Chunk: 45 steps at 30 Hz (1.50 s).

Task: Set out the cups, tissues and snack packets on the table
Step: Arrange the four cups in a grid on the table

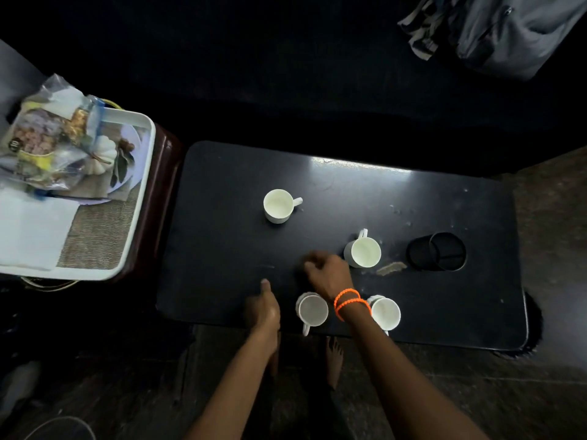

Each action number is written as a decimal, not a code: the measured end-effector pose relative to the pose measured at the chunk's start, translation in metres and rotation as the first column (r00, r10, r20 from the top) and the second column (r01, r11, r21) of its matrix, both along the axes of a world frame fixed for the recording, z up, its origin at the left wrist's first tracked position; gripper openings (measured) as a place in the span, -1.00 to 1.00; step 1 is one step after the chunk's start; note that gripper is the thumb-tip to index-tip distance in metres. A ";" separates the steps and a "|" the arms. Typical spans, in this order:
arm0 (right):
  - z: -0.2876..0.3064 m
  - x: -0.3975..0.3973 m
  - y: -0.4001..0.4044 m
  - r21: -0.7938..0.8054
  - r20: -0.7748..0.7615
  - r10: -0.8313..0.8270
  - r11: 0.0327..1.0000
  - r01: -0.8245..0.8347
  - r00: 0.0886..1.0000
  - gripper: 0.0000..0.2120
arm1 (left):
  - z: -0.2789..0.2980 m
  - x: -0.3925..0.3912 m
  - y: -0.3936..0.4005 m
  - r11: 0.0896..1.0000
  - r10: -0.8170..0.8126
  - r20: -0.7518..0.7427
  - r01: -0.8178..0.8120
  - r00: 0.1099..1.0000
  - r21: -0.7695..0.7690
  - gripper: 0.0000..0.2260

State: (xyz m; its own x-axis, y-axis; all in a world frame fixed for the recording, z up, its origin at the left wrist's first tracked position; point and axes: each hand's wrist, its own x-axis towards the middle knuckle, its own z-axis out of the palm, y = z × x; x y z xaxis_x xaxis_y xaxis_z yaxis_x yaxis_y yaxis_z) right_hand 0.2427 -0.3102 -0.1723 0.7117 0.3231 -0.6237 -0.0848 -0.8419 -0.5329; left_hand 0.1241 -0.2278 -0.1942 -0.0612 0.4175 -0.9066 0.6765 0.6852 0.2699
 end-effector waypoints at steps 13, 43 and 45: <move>-0.007 0.053 0.096 0.190 -0.540 -0.501 0.710 0.678 0.676 -0.61 | 0.024 0.126 0.130 0.748 -0.638 0.298 0.480 0.710 0.458 -0.66; 0.007 0.036 -0.027 0.214 0.448 -0.375 0.926 0.310 0.812 -0.77 | 0.011 0.077 0.022 0.643 -0.682 0.125 0.508 0.721 0.574 -0.34; 0.005 0.036 -0.043 0.090 0.599 -0.305 0.944 0.317 0.740 -0.70 | 0.012 0.081 0.016 0.523 -0.778 0.054 0.598 0.626 0.607 -0.21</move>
State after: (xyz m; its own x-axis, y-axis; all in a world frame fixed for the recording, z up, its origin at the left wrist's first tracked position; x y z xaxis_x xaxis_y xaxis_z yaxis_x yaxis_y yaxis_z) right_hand 0.2783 -0.3535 -0.1671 0.9991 0.0109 -0.0412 -0.0136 -0.8347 -0.5506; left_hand 0.2046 -0.2118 -0.1825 0.6648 0.5815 -0.4689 0.6985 -0.2614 0.6662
